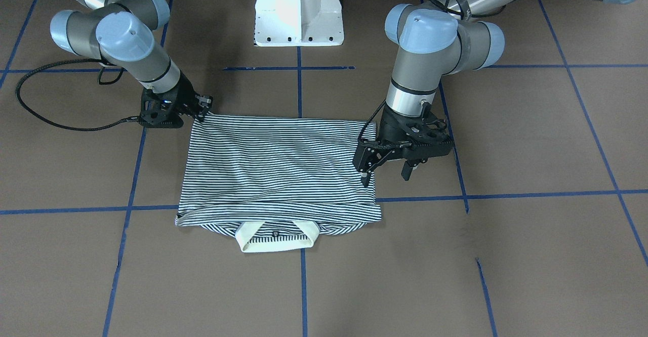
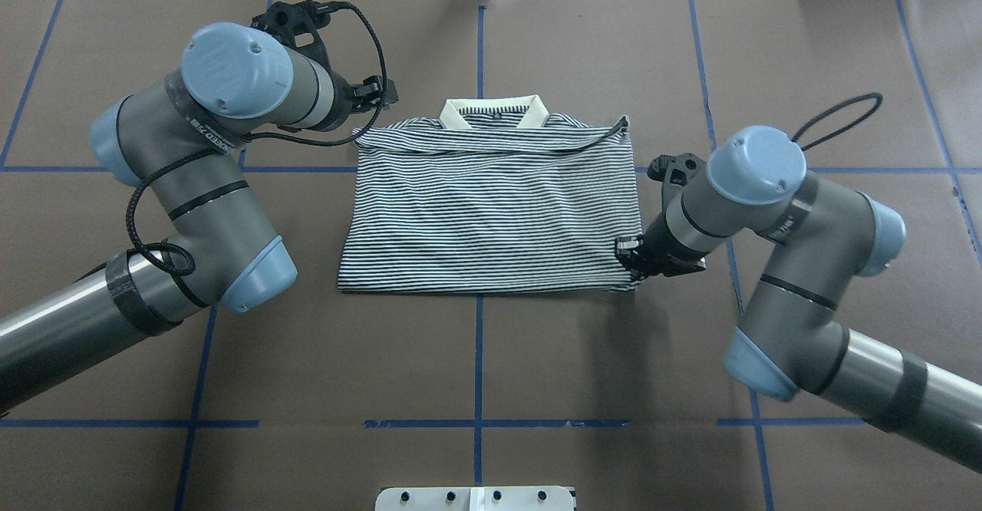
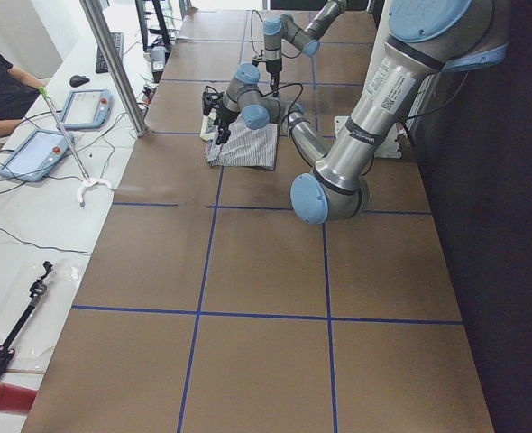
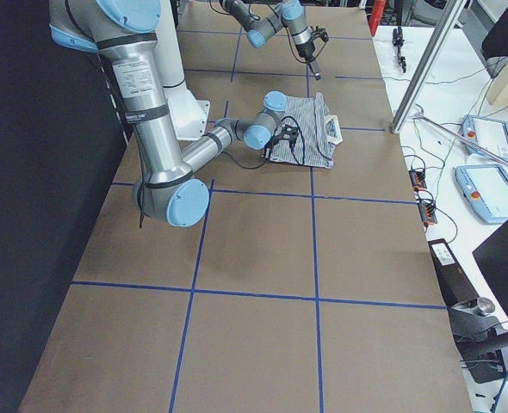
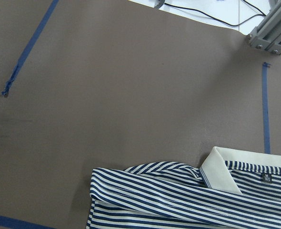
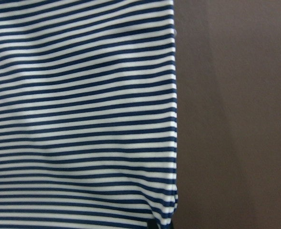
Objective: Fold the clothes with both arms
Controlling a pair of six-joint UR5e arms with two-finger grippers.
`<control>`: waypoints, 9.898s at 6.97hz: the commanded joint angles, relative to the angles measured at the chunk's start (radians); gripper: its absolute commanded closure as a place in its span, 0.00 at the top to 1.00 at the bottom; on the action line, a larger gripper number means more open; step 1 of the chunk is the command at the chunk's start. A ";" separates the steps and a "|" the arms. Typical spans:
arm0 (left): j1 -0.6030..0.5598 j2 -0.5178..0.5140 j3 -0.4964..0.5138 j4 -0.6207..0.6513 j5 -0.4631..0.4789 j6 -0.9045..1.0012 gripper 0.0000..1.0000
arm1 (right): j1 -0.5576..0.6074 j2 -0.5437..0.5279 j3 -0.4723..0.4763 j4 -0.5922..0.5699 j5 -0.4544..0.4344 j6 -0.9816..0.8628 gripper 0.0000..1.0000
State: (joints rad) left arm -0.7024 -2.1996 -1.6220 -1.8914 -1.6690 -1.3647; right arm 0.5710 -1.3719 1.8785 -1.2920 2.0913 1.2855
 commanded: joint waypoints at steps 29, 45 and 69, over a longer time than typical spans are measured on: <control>0.213 0.041 -0.070 0.278 0.066 -0.401 0.00 | 0.041 -0.096 0.295 0.016 -0.051 0.144 1.00; -0.051 -0.164 0.337 -0.162 -0.057 0.151 1.00 | 0.047 0.043 0.164 -0.025 -0.094 0.074 1.00; -0.017 0.080 -0.151 0.061 -0.123 0.147 1.00 | -0.157 0.271 0.010 -0.579 -0.290 -0.287 1.00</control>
State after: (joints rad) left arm -0.7202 -2.1197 -1.7733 -1.8300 -1.7917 -1.2168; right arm 0.4099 -1.0780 1.8406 -1.8305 1.8033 1.0357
